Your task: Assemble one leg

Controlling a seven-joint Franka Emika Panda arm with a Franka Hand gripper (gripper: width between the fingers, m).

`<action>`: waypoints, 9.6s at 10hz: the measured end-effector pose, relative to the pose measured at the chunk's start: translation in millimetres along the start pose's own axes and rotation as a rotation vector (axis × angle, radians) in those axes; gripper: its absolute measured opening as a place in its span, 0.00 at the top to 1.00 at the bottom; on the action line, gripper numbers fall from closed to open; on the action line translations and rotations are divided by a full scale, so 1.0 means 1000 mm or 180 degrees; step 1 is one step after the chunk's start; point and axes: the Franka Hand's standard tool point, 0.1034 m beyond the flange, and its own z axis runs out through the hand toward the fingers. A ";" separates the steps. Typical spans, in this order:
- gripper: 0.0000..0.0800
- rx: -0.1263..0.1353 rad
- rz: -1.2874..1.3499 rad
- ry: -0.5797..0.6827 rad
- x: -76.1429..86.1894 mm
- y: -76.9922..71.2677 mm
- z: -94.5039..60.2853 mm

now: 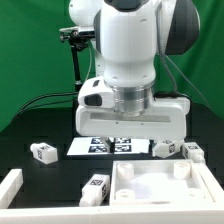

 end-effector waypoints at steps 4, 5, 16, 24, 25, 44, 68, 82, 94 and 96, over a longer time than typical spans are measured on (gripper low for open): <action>0.19 0.0017 0.0033 -0.0097 0.003 -0.001 -0.005; 0.19 0.0015 0.0030 -0.0099 0.002 -0.001 -0.004; 0.19 0.0670 0.0879 -0.1759 -0.053 -0.011 0.029; 0.19 0.0588 0.1025 -0.1802 -0.083 -0.027 0.059; 0.19 0.0551 0.1030 -0.1792 -0.092 -0.032 0.070; 0.60 0.0559 0.0797 -0.1211 -0.031 -0.036 -0.036; 0.60 0.0087 -0.1086 0.2569 0.054 -0.057 -0.133; 0.60 -0.0229 -0.1490 0.3245 0.077 -0.045 -0.115; 0.60 -0.0636 -0.1890 0.3170 0.061 -0.063 -0.091; 0.60 -0.0603 -0.1883 0.3258 0.061 -0.065 -0.108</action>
Offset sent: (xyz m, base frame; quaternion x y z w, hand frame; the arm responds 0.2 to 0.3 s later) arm 0.0000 0.0000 0.0000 0.0000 -0.0650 0.0000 0.9979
